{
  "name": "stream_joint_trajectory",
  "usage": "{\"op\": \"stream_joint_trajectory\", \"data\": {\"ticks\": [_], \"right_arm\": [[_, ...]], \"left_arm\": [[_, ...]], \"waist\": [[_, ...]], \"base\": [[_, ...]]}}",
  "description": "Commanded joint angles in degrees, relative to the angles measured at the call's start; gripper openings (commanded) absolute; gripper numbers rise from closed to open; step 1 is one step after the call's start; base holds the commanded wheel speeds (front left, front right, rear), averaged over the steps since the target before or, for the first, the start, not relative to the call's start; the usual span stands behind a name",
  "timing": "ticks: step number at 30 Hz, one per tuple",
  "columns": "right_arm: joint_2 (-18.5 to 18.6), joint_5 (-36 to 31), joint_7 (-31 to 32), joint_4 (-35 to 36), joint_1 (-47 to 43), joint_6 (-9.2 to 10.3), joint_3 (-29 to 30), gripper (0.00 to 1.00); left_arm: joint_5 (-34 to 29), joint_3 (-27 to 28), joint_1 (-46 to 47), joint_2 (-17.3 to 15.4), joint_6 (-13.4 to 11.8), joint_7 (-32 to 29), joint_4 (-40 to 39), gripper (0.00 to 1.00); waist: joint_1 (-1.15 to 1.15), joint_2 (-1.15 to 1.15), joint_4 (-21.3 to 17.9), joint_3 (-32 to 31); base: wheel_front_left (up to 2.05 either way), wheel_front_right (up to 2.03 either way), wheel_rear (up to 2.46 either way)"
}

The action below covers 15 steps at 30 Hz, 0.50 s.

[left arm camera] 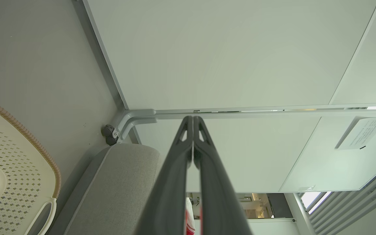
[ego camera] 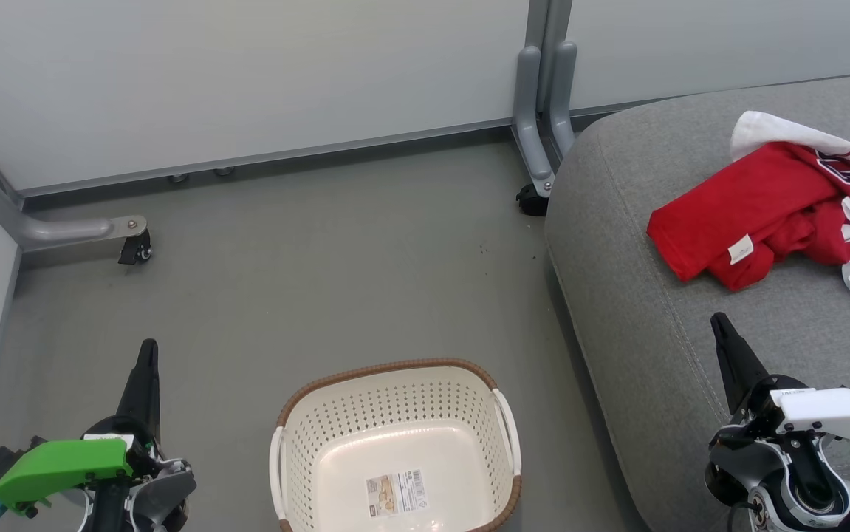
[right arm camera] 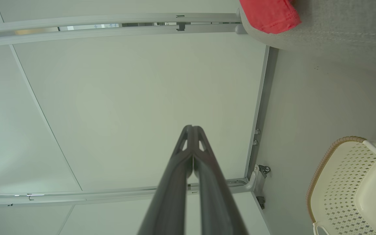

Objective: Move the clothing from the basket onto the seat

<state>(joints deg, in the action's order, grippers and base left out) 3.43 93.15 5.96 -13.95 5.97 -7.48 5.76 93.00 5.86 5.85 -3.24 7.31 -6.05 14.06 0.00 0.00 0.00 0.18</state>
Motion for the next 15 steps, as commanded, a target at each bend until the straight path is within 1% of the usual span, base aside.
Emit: {"op": "stream_joint_trajectory", "data": {"ticks": [1,15], "right_arm": [[0.1,-0.2,0.1,-0.1,0.4,-0.02,0.2,0.0],[0.0,-0.4,0.3,-0.1,0.5,-0.02,0.3,0.0]], "left_arm": [[-0.3,0.3,0.8,-0.1,0.3,-0.3,0.0,0.0],[-0.3,0.4,0.8,0.0,0.3,-0.3,0.1,0.0]], "waist": [[0.0,0.0,0.0,0.0],[0.0,0.0,0.0,0.0]], "base": [[0.0,0.0,0.0],[0.0,0.0,0.0]]}}
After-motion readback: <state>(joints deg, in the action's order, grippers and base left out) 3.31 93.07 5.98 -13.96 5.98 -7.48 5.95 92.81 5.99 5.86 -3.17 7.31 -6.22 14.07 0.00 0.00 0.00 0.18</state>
